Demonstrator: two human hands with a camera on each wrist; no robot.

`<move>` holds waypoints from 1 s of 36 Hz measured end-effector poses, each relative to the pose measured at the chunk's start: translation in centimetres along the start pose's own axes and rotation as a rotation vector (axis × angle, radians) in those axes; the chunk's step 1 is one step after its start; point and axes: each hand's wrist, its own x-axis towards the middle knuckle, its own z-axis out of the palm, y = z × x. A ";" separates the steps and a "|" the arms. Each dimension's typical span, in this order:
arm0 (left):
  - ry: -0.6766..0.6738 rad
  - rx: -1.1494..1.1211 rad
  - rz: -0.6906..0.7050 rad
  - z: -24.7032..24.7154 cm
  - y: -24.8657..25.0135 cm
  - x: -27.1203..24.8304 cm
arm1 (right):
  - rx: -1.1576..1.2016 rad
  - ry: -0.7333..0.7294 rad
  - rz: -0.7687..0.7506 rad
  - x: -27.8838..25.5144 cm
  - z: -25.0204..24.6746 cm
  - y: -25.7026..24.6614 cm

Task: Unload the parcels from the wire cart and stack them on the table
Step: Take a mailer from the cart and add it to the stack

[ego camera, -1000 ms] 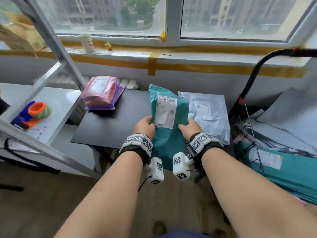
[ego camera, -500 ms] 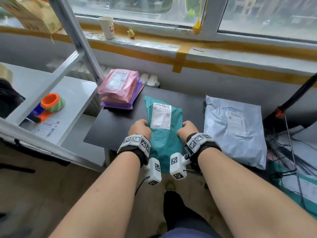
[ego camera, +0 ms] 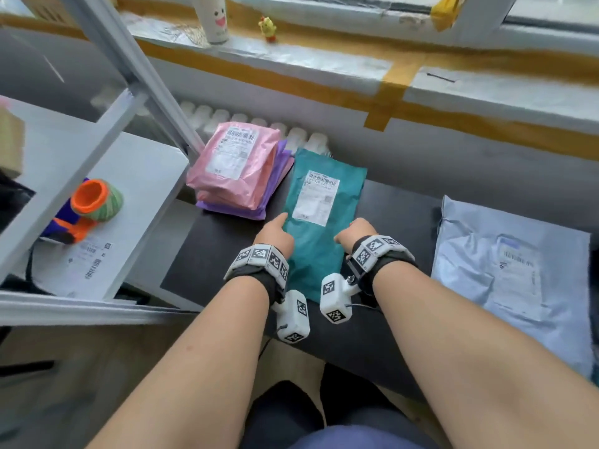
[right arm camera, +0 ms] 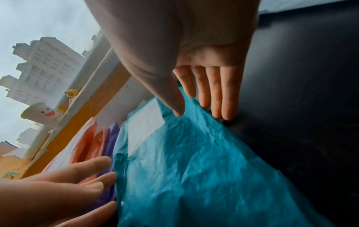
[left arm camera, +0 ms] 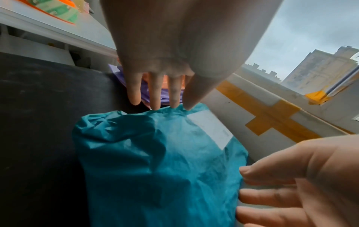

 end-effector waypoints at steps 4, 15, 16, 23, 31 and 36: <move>0.019 0.063 -0.017 -0.3 -1.5 0.9 | 0.046 0.008 0.034 0.6 1.1 -0.6; -0.044 0.143 -0.027 -2.1 -3.5 2.1 | 0.000 -0.013 0.028 0.0 3.1 -2.7; -0.047 0.150 -0.015 -2.3 -3.4 2.0 | -0.034 -0.009 0.025 -0.3 3.2 -2.7; -0.083 0.249 0.073 -3.3 -1.8 1.2 | -0.083 0.061 -0.005 -2.0 2.0 -2.0; -0.188 0.383 0.289 -1.3 2.0 -0.9 | -0.028 0.201 0.054 -5.3 -1.9 1.7; -0.291 0.475 0.464 2.0 4.2 -3.3 | 0.113 0.335 0.128 -8.5 -3.9 6.9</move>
